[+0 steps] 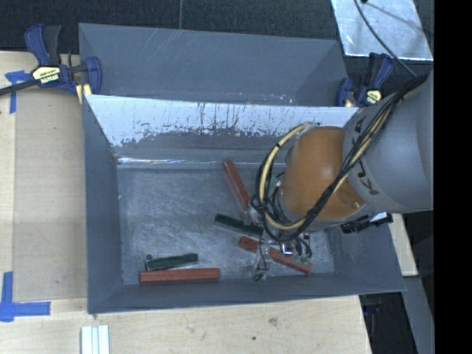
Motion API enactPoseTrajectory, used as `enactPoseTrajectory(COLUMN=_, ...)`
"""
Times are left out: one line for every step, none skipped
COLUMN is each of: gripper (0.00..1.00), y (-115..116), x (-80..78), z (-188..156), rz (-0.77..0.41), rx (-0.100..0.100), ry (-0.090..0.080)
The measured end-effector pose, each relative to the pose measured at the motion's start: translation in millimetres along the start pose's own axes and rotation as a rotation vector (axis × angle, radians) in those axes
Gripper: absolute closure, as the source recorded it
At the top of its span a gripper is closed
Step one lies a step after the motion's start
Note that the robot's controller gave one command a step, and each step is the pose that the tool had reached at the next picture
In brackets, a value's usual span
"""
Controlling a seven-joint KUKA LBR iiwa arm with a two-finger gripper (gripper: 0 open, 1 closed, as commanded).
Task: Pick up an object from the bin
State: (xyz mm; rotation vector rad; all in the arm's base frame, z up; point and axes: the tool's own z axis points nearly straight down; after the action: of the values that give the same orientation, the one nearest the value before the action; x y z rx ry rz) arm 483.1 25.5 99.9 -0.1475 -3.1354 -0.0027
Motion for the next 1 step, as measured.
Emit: enactPoseTrajectory(gripper=0.00, y=-2.3, x=-28.2, z=29.9, rz=0.252, rx=0.001, ry=-0.007)
